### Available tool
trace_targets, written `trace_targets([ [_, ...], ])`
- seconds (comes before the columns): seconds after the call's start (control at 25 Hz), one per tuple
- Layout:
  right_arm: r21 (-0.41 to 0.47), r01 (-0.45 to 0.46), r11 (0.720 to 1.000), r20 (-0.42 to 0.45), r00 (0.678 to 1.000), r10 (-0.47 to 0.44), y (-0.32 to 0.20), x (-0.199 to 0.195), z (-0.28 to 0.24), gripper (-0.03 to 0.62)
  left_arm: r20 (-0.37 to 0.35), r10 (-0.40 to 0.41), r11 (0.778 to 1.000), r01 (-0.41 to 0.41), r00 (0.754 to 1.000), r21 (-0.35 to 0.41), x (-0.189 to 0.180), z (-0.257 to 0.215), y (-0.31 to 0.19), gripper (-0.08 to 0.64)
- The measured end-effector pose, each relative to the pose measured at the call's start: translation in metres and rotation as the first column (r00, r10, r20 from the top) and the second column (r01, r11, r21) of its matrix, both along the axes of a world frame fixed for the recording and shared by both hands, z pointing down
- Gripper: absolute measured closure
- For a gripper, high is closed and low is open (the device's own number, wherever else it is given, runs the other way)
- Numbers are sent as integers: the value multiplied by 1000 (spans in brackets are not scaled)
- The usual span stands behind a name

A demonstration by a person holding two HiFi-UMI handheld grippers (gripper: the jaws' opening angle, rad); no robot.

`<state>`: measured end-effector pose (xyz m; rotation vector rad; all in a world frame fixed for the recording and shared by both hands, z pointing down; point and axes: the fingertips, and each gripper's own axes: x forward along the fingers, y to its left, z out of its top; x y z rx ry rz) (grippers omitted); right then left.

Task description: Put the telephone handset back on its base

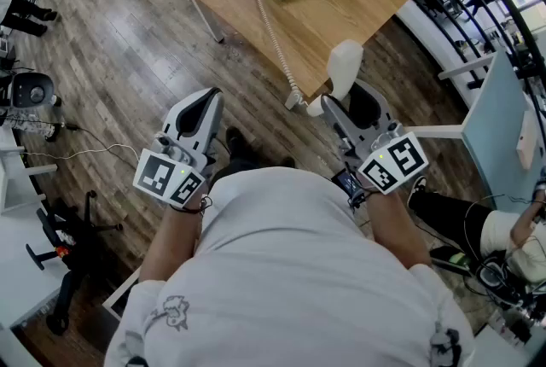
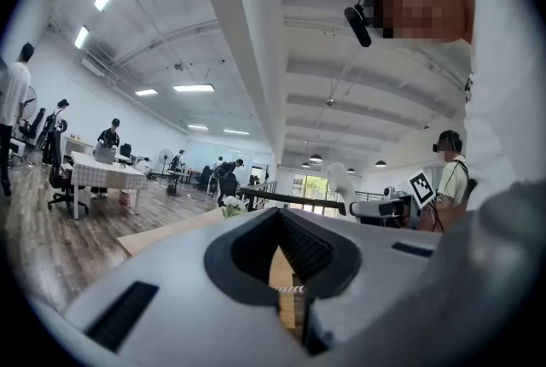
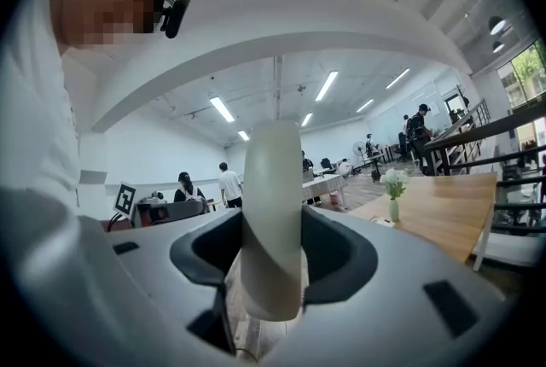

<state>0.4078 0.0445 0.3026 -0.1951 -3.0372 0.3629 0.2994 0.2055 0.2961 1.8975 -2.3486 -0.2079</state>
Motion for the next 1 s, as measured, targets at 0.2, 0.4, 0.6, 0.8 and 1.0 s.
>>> trace_targets([
  [0.2,-1,-16,1000,-10,1000,16,-2,-23,3,370,-4,16,1000,-16,1000,1,-26,1,-4,555],
  [0.4,0,-23,1000,-3,1000,23,0,-50,1,370,-17,28,1000,-28,999,-3,-57,3,-3,555],
  [0.6,6,-38,999,-21,999,38,1,-82,7,370,-30,35,999,-35,999,0,-92,9,2,555],
  [0.8,0,-61,998,-30,998,61,5,-118,7,370,-35,45,999,-44,998,9,-133,8,12,555],
  [1.0,0,-101,995,-41,994,101,15,-147,5,370,-37,74,997,-73,997,21,-170,4,23,555],
])
